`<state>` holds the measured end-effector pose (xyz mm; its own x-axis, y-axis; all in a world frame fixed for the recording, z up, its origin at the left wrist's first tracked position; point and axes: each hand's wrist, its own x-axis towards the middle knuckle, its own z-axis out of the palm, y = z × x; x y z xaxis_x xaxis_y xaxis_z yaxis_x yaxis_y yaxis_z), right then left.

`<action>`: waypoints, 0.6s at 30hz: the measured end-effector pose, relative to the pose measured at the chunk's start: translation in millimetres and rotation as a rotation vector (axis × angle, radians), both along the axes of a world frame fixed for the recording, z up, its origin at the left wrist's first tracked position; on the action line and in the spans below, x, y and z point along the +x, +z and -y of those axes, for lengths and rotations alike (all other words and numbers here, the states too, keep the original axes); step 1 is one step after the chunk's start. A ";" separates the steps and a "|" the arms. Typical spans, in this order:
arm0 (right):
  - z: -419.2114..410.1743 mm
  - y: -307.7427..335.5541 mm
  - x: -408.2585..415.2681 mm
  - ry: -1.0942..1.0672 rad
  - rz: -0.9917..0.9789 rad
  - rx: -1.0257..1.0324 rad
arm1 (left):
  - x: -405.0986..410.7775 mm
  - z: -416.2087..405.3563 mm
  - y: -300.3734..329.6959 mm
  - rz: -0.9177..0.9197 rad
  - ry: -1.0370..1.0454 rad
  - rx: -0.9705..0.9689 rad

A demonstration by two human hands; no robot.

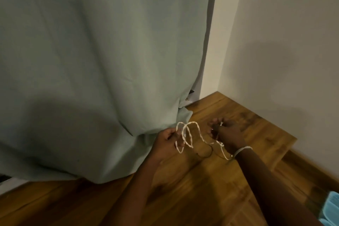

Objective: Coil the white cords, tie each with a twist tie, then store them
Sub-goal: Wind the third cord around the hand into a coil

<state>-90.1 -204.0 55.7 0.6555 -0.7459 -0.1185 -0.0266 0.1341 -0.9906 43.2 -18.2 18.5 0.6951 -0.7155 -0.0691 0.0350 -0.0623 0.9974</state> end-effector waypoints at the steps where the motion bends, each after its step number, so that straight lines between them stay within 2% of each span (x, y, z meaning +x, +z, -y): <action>1: 10.2 0.3 -2.7 -0.031 -0.035 -0.024 | 3.6 -0.1 4.8 -0.036 0.045 -0.017; 4: 31.3 -7.8 -9.3 -0.016 -0.173 -0.214 | 10.6 1.2 19.3 -0.083 0.113 -0.047; 6: 36.5 -16.0 -13.5 0.104 -0.315 -0.336 | 10.5 4.3 28.6 -0.072 0.102 -0.050; 8: 31.6 -11.0 -16.9 0.250 -0.508 -0.367 | 7.4 8.9 37.7 -0.026 0.071 -0.026; 10: 24.0 4.7 -14.8 0.267 -0.687 -0.608 | 3.8 13.0 45.2 0.037 0.026 0.014; 11: 20.9 15.2 -12.4 0.159 -0.700 -0.812 | 1.6 15.3 48.9 0.078 0.000 0.031; 13: 10.5 40.8 -6.3 -0.067 -0.419 -1.119 | -3.5 20.3 57.8 0.136 -0.072 0.052; 14: 7.1 54.9 -1.7 -0.014 -0.255 -1.147 | -5.8 22.7 62.5 0.147 -0.118 0.059; 15: 6.7 65.8 4.5 0.158 -0.157 -1.116 | -7.7 25.0 67.3 0.156 -0.163 0.070; 17: 7.3 78.4 16.7 0.616 -0.208 -1.055 | -10.4 27.2 77.3 0.186 -0.229 0.081; 18: 10.7 79.5 20.9 0.754 -0.232 -1.060 | -9.7 26.5 82.1 0.217 -0.244 0.077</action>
<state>-69.2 -214.8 135.2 0.9917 -0.0097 0.1279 0.0652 -0.8202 -0.5683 33.5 -44.6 100.6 0.5082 -0.8612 0.0017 -0.2028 -0.1177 0.9721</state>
